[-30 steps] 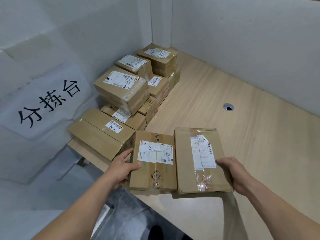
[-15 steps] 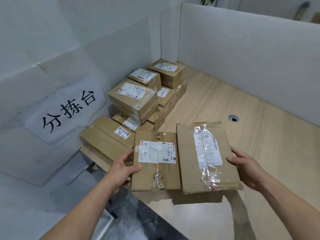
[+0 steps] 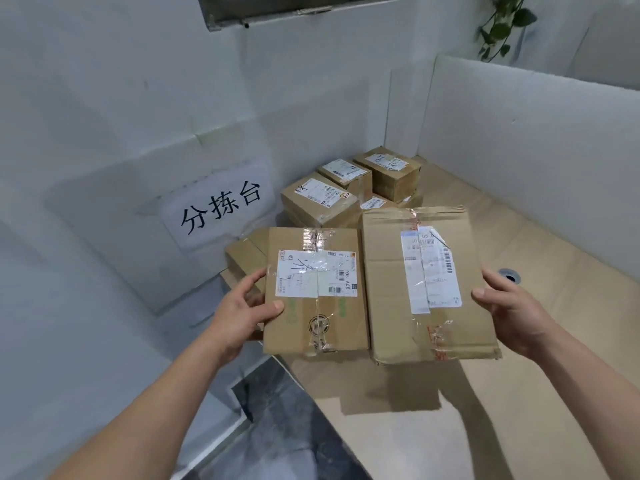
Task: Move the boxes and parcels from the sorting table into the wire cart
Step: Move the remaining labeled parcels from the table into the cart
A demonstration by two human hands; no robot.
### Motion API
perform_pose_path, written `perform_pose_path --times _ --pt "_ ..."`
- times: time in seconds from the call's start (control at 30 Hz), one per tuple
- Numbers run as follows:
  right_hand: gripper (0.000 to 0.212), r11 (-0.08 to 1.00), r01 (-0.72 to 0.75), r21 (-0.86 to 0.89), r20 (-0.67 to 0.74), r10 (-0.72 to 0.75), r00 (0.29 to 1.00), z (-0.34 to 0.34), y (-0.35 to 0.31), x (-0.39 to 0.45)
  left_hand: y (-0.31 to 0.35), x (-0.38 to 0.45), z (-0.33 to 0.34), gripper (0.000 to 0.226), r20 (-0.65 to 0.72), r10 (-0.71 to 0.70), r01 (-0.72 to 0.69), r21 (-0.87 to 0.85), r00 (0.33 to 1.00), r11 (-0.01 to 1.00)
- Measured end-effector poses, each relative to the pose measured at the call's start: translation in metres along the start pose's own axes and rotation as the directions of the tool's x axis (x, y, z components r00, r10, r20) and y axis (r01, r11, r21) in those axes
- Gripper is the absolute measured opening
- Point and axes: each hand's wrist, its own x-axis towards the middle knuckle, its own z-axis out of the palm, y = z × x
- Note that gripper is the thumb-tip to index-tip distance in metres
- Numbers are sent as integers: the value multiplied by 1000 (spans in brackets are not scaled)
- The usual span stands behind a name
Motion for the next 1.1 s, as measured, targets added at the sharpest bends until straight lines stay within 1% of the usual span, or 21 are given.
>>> perform_pose_path --times 0.07,0.17,0.23,0.3,0.33,0.4,0.43,0.5,0.6,0.7,0.77,0.87,0.97,1.1 --pt "56 1000 8 -24 61 -6 998 13 -8 3 2 -19 -10 86 -44 25 -26 -18 999 1000" --pt "49 999 -12 29 116 8 993 43 -20 3 4 -50 -29 85 -115 62 -67 -42 991 997" --pt "48 999 -25 26 142 21 990 66 -24 5 4 -73 -45 92 -161 77 -88 -59 984 994" --pt "46 1000 -24 -5 213 24 977 84 -23 13 2 -98 -63 96 -222 86 -105 -75 971 992" --pt "48 999 -11 -35 251 19 968 96 -23 14 1 -111 -73 96 -253 89 -113 -83 963 990" --pt "63 998 20 -65 288 0 958 124 -25 13 -2 -138 -93 92 -312 95 -130 -92 945 987" --pt "66 997 20 -72 309 4 951 139 -24 13 -3 -152 -104 89 -343 99 -139 -94 934 986" --pt "66 995 33 -98 351 3 936 170 -21 11 -8 -182 -126 84 -403 101 -154 -101 910 983" --pt "65 993 45 -110 445 9 895 223 -14 0 -20 -232 -160 82 -486 100 -172 -105 868 980" --pt "61 991 39 -125 491 28 871 274 -1 -18 -34 -288 -190 78 -558 86 -181 -116 826 977" --pt "56 990 30 -139 544 51 837 311 9 -36 -45 -330 -207 72 -619 77 -193 -123 781 973" --pt "49 986 14 -164 588 86 804 365 25 -72 -58 -396 -230 68 -699 74 -208 -108 711 972" --pt "51 982 5 -189 638 119 760 410 41 -105 -71 -455 -246 68 -755 72 -223 -101 652 969" --pt "49 978 -28 -206 704 168 689 470 60 -146 -91 -531 -266 64 -831 38 -247 -121 556 961"
